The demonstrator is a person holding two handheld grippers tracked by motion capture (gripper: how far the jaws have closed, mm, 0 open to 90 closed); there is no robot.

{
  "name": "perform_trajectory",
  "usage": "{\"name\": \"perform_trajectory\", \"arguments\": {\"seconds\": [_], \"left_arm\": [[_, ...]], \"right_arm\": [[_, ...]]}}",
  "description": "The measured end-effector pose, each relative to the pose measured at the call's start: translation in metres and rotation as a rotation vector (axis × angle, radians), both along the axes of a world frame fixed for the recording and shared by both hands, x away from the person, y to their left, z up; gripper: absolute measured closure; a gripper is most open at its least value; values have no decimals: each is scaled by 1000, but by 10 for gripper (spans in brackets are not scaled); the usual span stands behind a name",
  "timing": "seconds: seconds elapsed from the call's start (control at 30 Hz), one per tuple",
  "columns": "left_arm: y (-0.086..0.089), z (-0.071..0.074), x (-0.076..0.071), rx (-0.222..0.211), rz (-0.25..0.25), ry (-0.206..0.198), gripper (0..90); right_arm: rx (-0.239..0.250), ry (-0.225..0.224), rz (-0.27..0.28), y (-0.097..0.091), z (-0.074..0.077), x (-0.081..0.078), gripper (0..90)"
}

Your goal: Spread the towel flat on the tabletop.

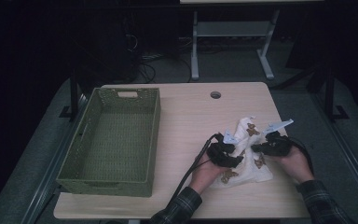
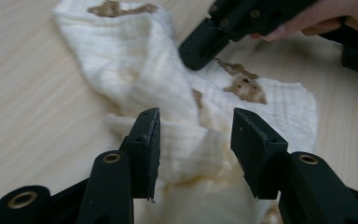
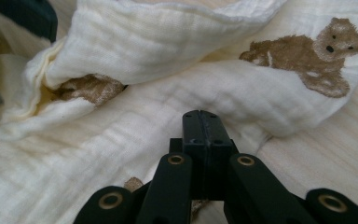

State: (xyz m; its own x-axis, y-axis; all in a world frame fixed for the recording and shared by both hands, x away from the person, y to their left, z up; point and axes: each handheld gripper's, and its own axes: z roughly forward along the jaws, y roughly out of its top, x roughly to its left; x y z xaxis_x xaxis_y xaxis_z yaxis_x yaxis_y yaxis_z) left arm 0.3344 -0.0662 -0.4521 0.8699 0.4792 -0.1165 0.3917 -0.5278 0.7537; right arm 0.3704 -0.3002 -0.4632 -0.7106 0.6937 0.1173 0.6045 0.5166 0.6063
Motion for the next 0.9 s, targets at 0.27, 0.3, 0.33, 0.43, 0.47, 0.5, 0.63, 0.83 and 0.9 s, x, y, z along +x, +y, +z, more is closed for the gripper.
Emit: {"name": "perform_trajectory", "arguments": {"seconds": [0.27, 0.3, 0.33, 0.43, 0.47, 0.5, 0.63, 0.83, 0.9], "left_arm": [[-11, -10, -7, 97, 5, -42, 670], [-10, -10, -6, 91, 10, -37, 670], [-9, -8, -6, 89, 14, -36, 701], [1, -1, -5, 55, 28, -40, 809], [5, 2, -4, 49, 30, -40, 832], [9, 5, -3, 36, 40, -41, 840], [21, 13, 2, 11, 61, -38, 846], [41, 24, 14, 8, 128, -85, 850], [50, 27, 21, -11, 175, -96, 850]], "right_arm": [[0, -2, 3, 0, 0, 0, 894], [0, -2, 3, 0, 0, 0, 894], [-1, -1, 1, 0, 0, 0, 894], [-1, 5, 0, 0, 0, 0, 894], [1, 5, -1, 0, 0, 0, 895], [1, 4, 0, 0, 0, 0, 894], [-1, 4, 0, 0, 0, 0, 895], [1, 3, -3, 0, 0, 0, 895], [0, 5, -5, 0, 0, 0, 895]]}}
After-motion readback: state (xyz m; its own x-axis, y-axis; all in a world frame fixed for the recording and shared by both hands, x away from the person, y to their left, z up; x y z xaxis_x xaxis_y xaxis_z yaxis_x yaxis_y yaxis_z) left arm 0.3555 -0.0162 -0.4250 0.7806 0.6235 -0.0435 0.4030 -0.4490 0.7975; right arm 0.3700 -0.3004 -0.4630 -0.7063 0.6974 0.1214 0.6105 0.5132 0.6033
